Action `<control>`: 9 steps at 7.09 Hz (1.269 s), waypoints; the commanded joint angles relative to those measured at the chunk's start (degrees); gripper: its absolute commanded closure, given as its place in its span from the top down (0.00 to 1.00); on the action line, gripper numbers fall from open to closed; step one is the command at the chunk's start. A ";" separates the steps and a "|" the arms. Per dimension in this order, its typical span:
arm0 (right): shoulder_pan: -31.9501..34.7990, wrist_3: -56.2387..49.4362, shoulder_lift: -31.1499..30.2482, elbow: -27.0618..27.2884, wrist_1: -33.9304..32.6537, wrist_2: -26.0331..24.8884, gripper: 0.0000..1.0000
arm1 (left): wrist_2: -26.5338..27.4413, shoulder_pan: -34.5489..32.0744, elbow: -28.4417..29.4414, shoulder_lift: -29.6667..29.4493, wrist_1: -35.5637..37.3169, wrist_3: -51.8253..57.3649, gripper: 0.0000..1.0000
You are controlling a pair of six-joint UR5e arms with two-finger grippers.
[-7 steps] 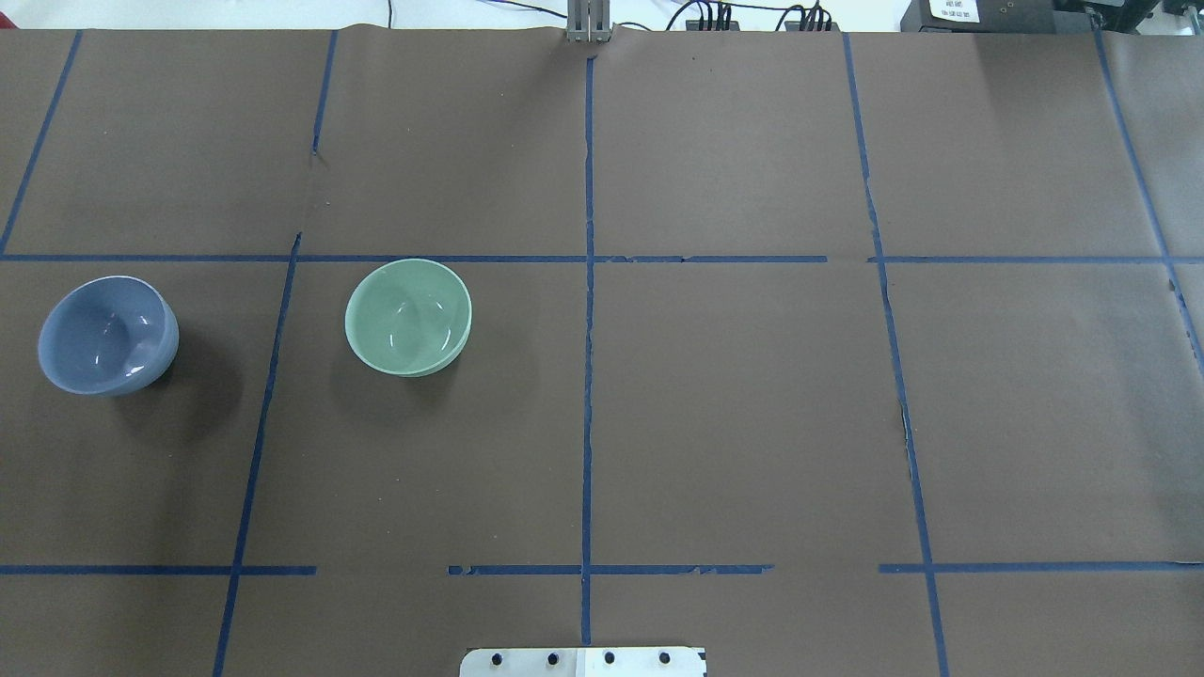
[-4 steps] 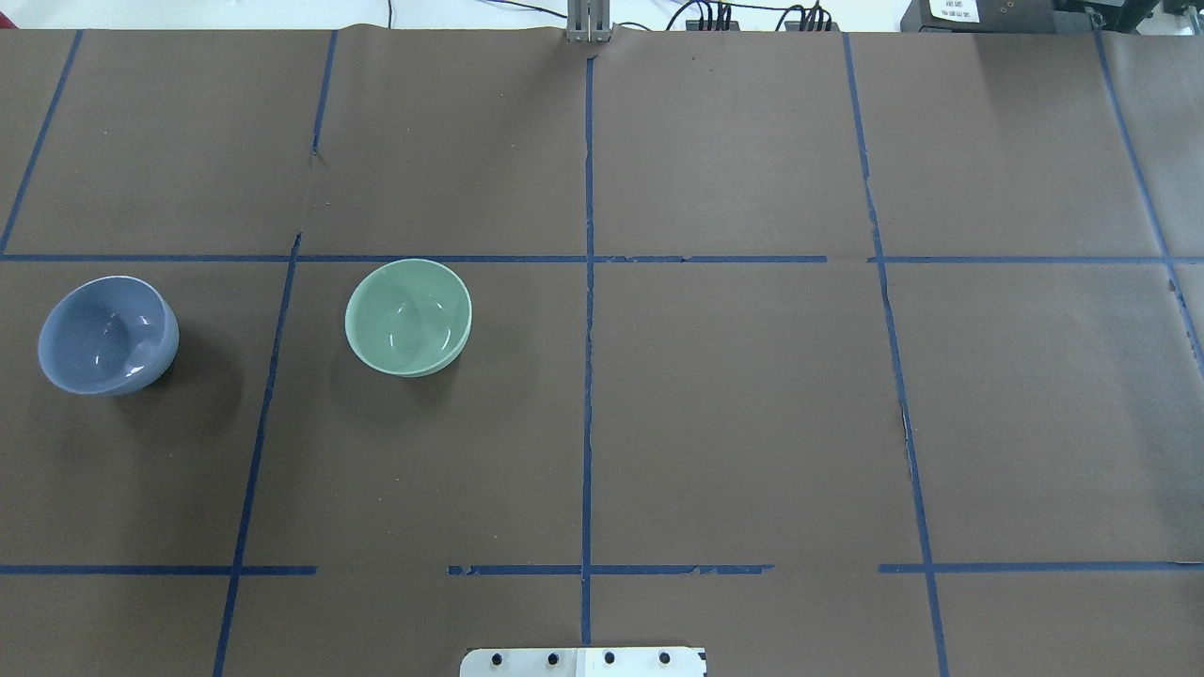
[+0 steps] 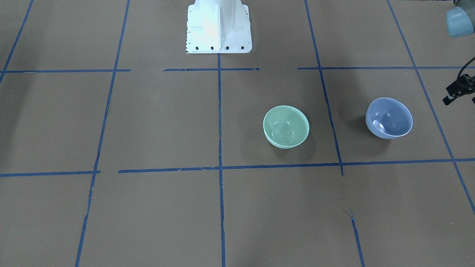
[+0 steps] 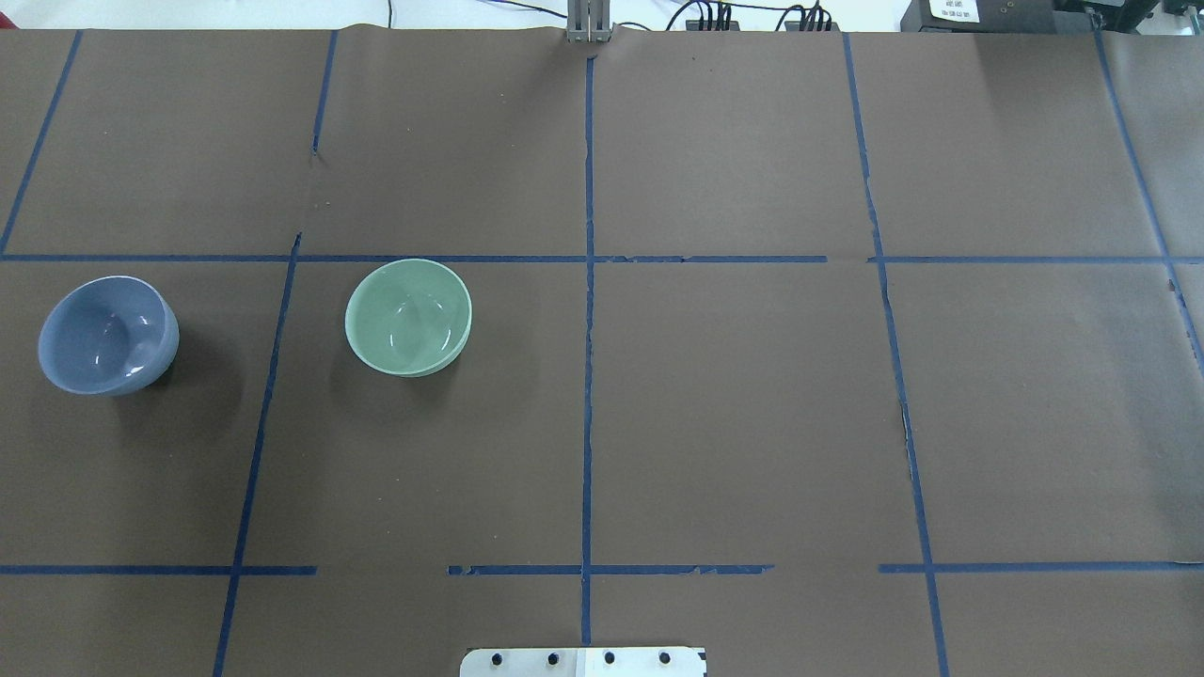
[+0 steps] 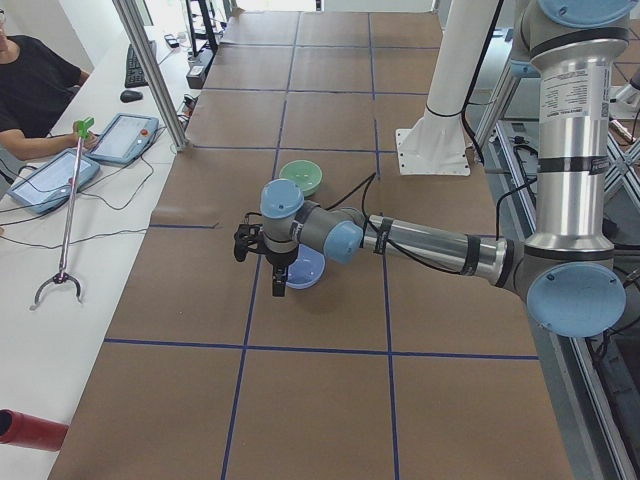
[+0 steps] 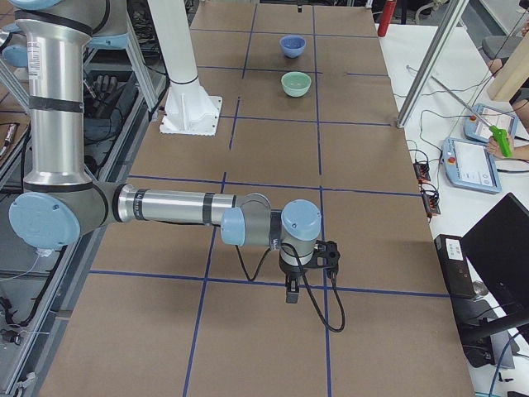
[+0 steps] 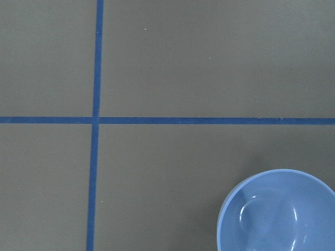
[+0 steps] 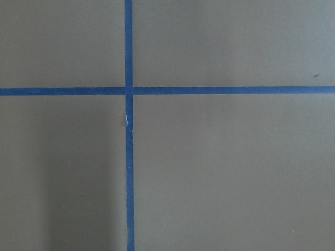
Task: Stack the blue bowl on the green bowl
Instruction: 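Move the left gripper down to the rim of the light blue bowl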
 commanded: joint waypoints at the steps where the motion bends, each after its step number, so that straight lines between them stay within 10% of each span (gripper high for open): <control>1: 0.00 0.00 0.00 0.00 0.02 0.00 1.00 | 3.61 8.13 5.27 0.76 -12.60 -11.89 1.00; 5: 0.00 0.00 0.00 0.00 0.02 0.00 1.00 | 4.33 14.31 10.83 0.15 -19.67 -15.36 0.88; 7: 0.00 0.00 0.00 0.00 0.02 0.00 1.00 | 4.33 14.58 10.92 0.06 -19.67 -14.84 0.11; 9: 0.00 0.00 0.00 0.00 -0.07 0.09 1.00 | 4.07 14.32 10.04 0.14 -19.85 -14.48 0.00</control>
